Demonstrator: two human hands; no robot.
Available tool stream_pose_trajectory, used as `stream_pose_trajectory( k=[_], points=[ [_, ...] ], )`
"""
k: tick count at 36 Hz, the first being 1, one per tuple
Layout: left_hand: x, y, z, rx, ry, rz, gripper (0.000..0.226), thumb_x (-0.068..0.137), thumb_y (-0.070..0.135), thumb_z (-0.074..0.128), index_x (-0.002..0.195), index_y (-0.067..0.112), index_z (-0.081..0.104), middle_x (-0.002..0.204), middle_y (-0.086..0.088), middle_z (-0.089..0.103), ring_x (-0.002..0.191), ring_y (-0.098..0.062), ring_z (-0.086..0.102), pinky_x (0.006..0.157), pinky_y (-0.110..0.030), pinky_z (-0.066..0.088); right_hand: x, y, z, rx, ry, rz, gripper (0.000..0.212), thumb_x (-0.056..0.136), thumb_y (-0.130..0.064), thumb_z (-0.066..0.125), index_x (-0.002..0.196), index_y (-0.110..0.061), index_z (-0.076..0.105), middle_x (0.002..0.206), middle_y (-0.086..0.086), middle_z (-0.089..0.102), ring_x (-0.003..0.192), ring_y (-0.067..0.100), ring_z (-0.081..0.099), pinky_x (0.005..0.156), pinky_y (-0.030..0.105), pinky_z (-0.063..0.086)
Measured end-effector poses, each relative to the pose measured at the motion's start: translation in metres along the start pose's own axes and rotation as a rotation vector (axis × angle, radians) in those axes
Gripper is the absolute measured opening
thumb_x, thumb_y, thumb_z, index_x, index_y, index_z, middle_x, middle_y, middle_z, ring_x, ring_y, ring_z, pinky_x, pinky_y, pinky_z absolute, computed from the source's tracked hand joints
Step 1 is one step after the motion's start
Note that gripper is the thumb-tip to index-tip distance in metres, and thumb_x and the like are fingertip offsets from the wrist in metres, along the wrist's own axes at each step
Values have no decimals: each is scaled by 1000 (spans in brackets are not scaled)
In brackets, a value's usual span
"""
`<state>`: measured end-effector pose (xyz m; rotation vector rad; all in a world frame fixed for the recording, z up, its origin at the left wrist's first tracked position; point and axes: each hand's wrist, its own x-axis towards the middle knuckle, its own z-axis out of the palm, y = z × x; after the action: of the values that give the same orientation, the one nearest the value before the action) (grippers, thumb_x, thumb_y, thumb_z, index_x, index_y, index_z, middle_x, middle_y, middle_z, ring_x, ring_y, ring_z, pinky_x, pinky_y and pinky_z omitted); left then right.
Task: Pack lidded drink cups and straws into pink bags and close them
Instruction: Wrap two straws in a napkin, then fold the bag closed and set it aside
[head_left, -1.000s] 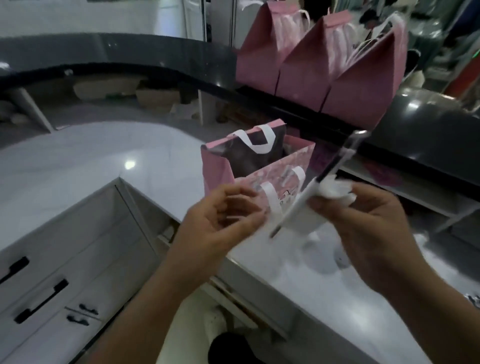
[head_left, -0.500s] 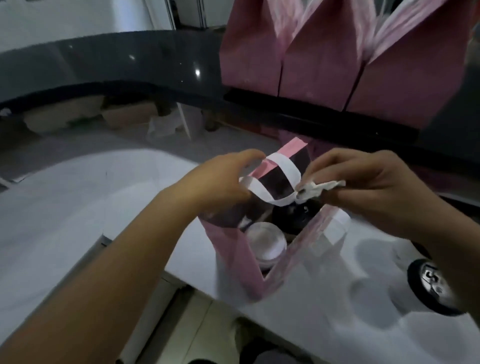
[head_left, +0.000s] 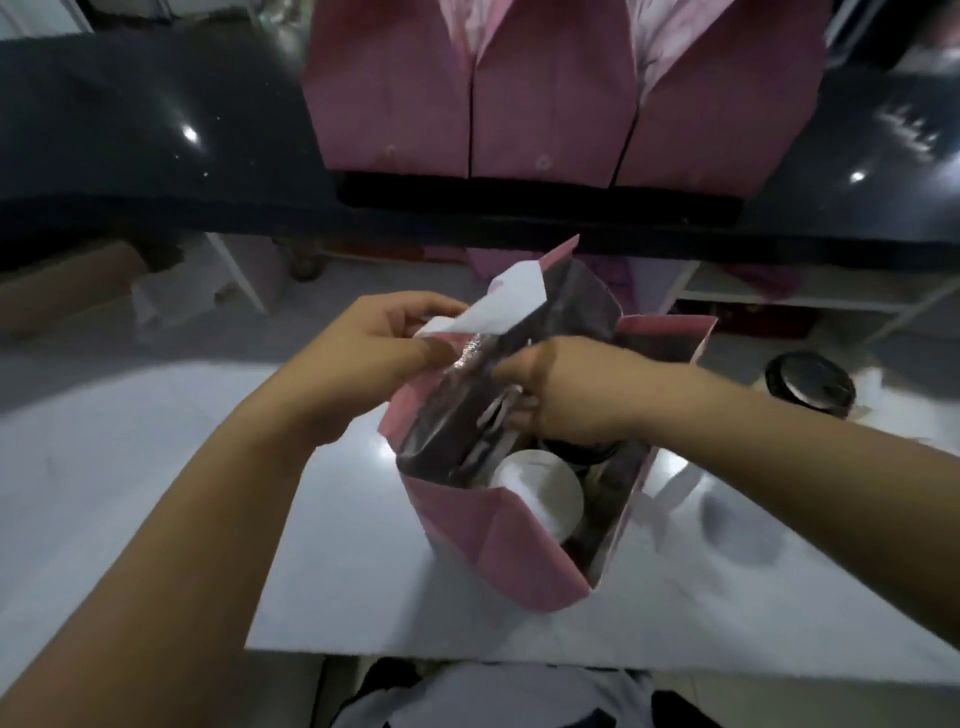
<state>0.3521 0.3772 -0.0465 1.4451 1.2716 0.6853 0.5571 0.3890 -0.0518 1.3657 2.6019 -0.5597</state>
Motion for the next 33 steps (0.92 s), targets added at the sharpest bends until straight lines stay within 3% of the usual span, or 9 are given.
stream_pose_trajectory(
  k=[3, 6, 12, 15, 18, 22, 24, 29, 33],
  points=[
    [12, -5, -14, 15, -84, 39, 27, 93, 9, 65, 108, 30, 75, 99, 7, 77, 89, -13, 75, 75, -27, 61, 9, -14, -4, -6, -65, 51, 44, 89, -44, 66, 132, -37, 57, 128, -13, 61, 106, 11, 56, 84, 26, 46],
    [27, -8, -29, 30, -162, 65, 24, 93, 17, 68, 102, 37, 75, 96, 12, 77, 87, -8, 74, 68, -20, 59, -2, -20, -20, 25, 40, 127, 39, 88, -49, 64, 126, -42, 60, 96, -25, 62, 80, -1, 53, 68, 22, 43],
    [55, -3, -48, 34, -383, 85, 23, 93, 17, 69, 105, 35, 78, 101, 13, 77, 90, -9, 75, 73, -24, 61, -53, 1, -23, 291, 744, 333, 21, 89, -42, 66, 106, -31, 71, 103, -19, 67, 95, -1, 62, 83, 21, 48],
    [68, 7, -51, 108, -542, 103, 24, 92, 19, 70, 108, 36, 78, 106, 12, 77, 98, -9, 73, 85, -28, 59, -66, 20, -4, 702, 987, 525, 18, 93, -34, 67, 106, -23, 71, 106, -6, 68, 102, 6, 65, 83, 31, 58],
    [81, 16, -47, 162, -605, 139, 23, 92, 22, 71, 111, 34, 77, 108, 10, 77, 102, -12, 72, 89, -31, 56, -78, 36, 19, 1181, 984, 812, 35, 96, -52, 53, 103, -23, 72, 110, -1, 70, 110, 23, 63, 89, 43, 51],
    [89, 12, -41, 25, -619, 196, 41, 84, 32, 75, 124, 34, 68, 115, 8, 74, 105, -13, 71, 84, -27, 58, -98, 30, 63, 1582, 946, 817, 57, 96, -62, 41, 69, -25, 77, 80, 0, 73, 82, 21, 71, 78, 42, 50],
    [87, -1, -40, -96, -508, 263, 46, 86, 26, 75, 129, 37, 64, 115, 9, 73, 106, -11, 70, 87, -27, 57, -104, 19, 85, 1593, 974, 817, 55, 97, -61, 41, 72, -25, 75, 82, 1, 71, 88, 21, 67, 84, 43, 49],
    [64, -68, -42, -326, 250, 402, 34, 88, 6, 62, 107, 33, 71, 111, 5, 71, 109, -18, 66, 96, -38, 55, -114, -11, 125, 1549, 1046, 811, 60, 99, -59, 34, 64, -29, 74, 74, -3, 71, 71, 11, 68, 77, 38, 45],
    [38, -132, -54, -231, 223, 138, 49, 90, -9, 54, 95, 37, 71, 97, 15, 72, 102, -17, 68, 83, -26, 56, -110, -27, 147, 1578, 1133, 819, 53, 95, -61, 38, 86, -28, 78, 89, 4, 74, 83, 17, 68, 83, 42, 48]
  ],
)
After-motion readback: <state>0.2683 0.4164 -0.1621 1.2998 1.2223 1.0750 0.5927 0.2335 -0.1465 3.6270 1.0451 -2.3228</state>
